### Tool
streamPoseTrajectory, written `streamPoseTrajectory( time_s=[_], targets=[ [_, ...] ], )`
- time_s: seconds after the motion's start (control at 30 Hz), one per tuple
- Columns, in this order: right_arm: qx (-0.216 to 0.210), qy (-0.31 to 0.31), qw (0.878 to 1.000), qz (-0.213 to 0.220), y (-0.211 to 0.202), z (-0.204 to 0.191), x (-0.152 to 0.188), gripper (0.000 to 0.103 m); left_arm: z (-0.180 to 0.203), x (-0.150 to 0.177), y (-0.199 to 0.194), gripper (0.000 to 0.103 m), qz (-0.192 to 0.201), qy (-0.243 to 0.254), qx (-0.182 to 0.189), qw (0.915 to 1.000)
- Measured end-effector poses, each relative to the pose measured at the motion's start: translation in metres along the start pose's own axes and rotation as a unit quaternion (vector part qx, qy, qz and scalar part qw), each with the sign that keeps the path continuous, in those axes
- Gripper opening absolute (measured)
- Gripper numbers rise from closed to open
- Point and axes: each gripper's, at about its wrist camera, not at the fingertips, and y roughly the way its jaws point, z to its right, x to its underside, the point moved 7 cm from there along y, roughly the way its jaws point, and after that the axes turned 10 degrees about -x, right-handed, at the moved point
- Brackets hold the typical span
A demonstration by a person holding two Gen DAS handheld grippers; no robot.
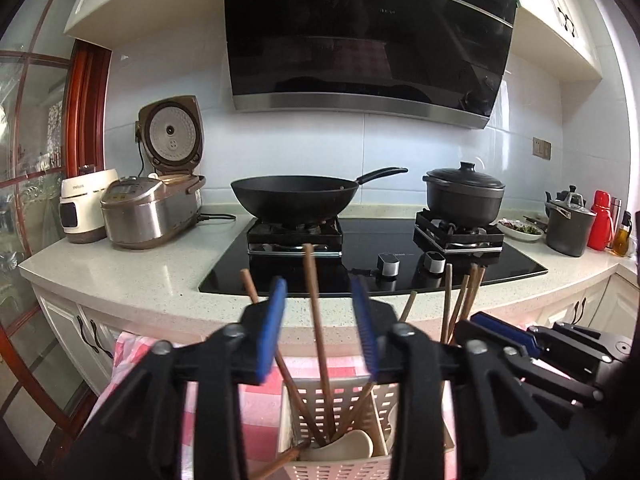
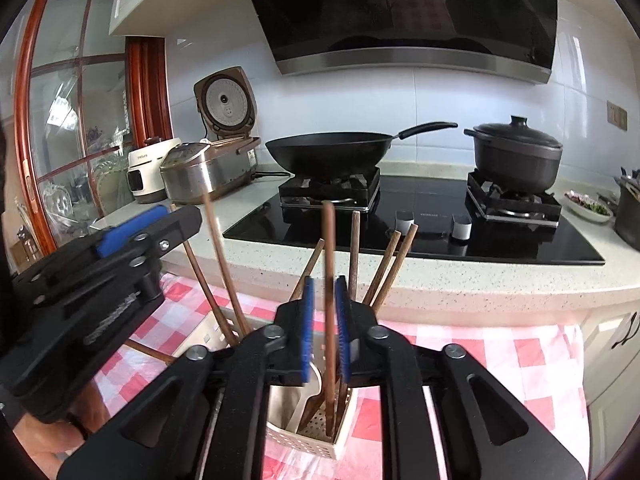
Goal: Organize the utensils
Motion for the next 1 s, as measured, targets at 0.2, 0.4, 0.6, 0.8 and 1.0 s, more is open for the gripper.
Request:
streamPoseTrajectory(
  time_s=[0.2,0.4,0.6,0.8,1.0],
  targets=[
    [0.0,0.008,1.0,0.028,-0.031,-0.005,-0.005,0.038,-0.018,-0.01,-0.034,0.057,0.031,-0.021,-0.004,0.9993],
    [0.009,-0.014,0.998,0.054,-0.08,-0.022,-0.004,0.054,-0.04,-0.018,-0.086,0.09,0.066,-0.04,-0.004,0.997],
    [0.031,-0.028,0.996,0.074,-0.128,-0.041,0.023,0.075,-0.057,-0.011,-0.146,0.098,0.089,-0.017,-0.01,0.9958],
    [0.022,0.006,0.996,0.088,-0.159,-0.056,0.058,0.082,-0.068,0.023,-0.18,0.098,0.075,-0.003,0.003,0.9972],
    [0.033,-0.002,0.997,0.073,-0.166,-0.07,0.08,0.084,-0.073,0.064,-0.195,0.098,0.054,0.004,0.024,0.9982]
  ],
)
